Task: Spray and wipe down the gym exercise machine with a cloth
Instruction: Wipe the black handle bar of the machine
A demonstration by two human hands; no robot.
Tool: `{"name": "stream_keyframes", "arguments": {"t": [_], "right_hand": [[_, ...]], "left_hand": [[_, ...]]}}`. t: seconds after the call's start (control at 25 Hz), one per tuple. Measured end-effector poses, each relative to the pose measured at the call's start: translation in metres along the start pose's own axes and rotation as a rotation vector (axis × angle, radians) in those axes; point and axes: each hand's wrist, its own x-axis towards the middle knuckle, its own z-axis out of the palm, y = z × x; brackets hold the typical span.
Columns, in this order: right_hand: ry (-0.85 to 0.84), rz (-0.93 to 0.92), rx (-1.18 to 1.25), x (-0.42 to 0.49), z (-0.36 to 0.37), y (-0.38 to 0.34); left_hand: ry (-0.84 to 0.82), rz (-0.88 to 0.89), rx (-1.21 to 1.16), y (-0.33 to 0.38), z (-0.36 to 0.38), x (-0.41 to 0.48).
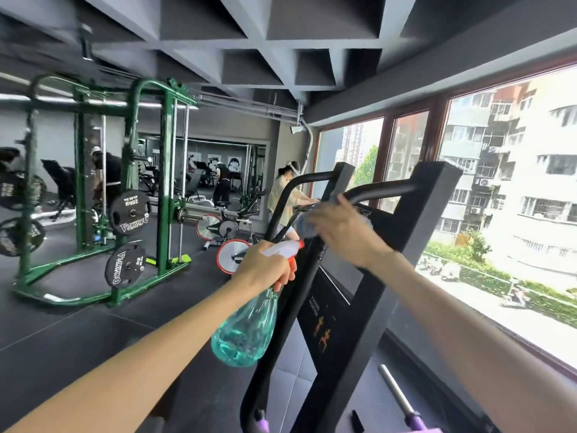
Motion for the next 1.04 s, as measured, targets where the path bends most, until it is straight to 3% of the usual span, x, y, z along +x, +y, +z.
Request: {"name": "stream_keyframes", "arguments": {"t": [0.12,0.2,0.28,0.36,0.44,0.48,0.56,0.64,0.68,0.72,0.84,1.04], "right_hand": [[-0.236,-0.269,-0.079,-0.035,0.049,-0.056],[-0.179,-0.358,-0.132,-0.038,0.053,-0.046],[-0.012,-0.177,-0.193,-0.022,0.038,-0.01],[0.145,0.18,-0.177,-0.006,0.022,0.016],[0.062,0.33,-0.088,0.0,0.025,-0.002],[-0.072,0.256,-0.062,-0.006,0.036,-0.025],[-0.218,-0.105,-0.071,-0.035,0.063,-0.068],[-0.223,-0.299,-0.092,-0.049,0.07,-0.069],[-0.196,-0.299,-0.121,-0.044,0.065,-0.057],[-0.151,-0.233,-0.162,-0.035,0.056,-0.043],[-0.007,0.216,-0.164,-0.007,0.027,-0.006],[-0.099,0.453,0.384,0.005,-0.003,-0.009]], "left_hand": [[0.072,0.001,0.007,0.0,-0.01,-0.004],[0.096,-0.008,0.042,0.004,-0.017,-0.005],[0.097,-0.011,0.068,0.009,-0.02,-0.004],[0.114,-0.011,0.063,0.012,-0.02,-0.003],[0.139,-0.012,-0.008,0.012,-0.019,-0.002],[0.16,-0.021,-0.051,0.012,-0.019,-0.001],[0.196,-0.039,-0.09,0.012,-0.019,0.001],[0.173,-0.015,-0.053,0.015,-0.019,0.002],[0.151,0.001,-0.029,0.018,-0.02,0.002],[0.13,0.016,-0.006,0.022,-0.021,0.001],[0.054,0.059,-0.004,0.031,-0.024,0.009],[-0.057,0.153,-0.028,0.055,-0.007,0.029]]}}
